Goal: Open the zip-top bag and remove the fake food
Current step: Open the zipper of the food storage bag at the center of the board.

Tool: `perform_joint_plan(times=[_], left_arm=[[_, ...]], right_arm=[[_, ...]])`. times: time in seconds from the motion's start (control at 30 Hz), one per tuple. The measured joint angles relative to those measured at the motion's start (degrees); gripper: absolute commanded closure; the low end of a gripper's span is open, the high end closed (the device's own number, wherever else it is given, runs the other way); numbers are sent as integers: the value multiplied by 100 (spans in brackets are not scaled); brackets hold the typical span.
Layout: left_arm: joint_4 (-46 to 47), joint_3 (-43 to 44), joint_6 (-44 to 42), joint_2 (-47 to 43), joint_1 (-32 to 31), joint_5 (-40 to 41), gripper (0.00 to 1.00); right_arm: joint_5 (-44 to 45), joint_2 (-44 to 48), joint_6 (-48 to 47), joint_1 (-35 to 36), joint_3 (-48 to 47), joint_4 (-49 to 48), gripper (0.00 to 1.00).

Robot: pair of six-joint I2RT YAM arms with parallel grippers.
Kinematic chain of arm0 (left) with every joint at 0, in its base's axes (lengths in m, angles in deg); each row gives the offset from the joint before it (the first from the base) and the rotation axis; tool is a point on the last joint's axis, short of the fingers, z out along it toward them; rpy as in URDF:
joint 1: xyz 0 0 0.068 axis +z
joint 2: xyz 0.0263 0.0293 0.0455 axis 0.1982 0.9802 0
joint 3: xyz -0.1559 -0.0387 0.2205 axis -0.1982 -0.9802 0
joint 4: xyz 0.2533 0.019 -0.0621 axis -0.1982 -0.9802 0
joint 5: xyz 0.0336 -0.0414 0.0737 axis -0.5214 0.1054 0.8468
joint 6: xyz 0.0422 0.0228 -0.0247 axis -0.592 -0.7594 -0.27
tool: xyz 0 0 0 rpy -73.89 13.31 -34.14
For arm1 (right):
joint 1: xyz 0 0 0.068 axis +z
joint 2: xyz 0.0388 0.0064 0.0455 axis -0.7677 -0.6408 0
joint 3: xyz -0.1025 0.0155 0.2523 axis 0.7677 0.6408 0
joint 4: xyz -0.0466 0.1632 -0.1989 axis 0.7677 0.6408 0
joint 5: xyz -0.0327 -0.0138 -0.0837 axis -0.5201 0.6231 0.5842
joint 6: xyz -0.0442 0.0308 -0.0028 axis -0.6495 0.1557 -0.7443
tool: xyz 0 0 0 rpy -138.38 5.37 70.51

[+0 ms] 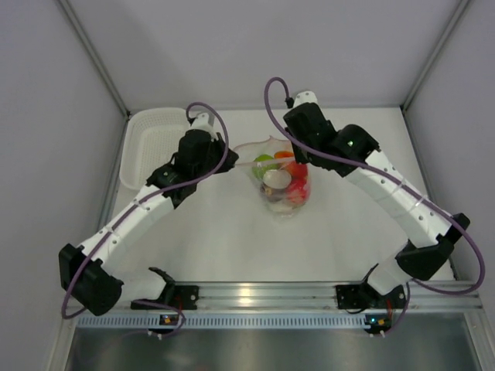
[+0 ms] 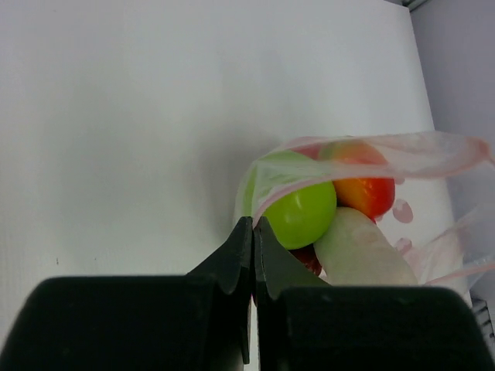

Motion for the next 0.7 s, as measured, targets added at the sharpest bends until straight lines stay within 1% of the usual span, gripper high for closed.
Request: perform_joint_plan(times=[0.07, 0.13, 0.2, 0.23, 0.37, 0.53, 0.63, 0.7], left_arm=[[-52, -94, -9, -229, 52, -164, 94], [-173, -153, -48, -437, 74, -264, 80], [-273, -175, -103, -601, 87, -313, 68], [-328, -175, -219, -752, 107, -354, 57], [-472, -136, -409, -1045, 144, -415, 55], [-820, 140, -584, -1049, 101, -619, 55], [-984, 400, -597, -1049, -116, -699, 56], [-1012, 619, -595, -1049, -400, -728, 57]], right_arm=[[11, -299, -46, 22, -428, 280, 100], [46, -579, -74, 81, -774, 540, 100], [129, -815, -98, 138, -1058, 782, 100], [166, -896, -101, 162, -1154, 876, 100], [339, -1069, -98, 273, -1386, 1158, 100], [501, -1093, -28, 435, -1513, 1416, 100], [531, -1093, 96, 505, -1572, 1482, 100], [551, -1093, 173, 549, -1576, 1482, 100]])
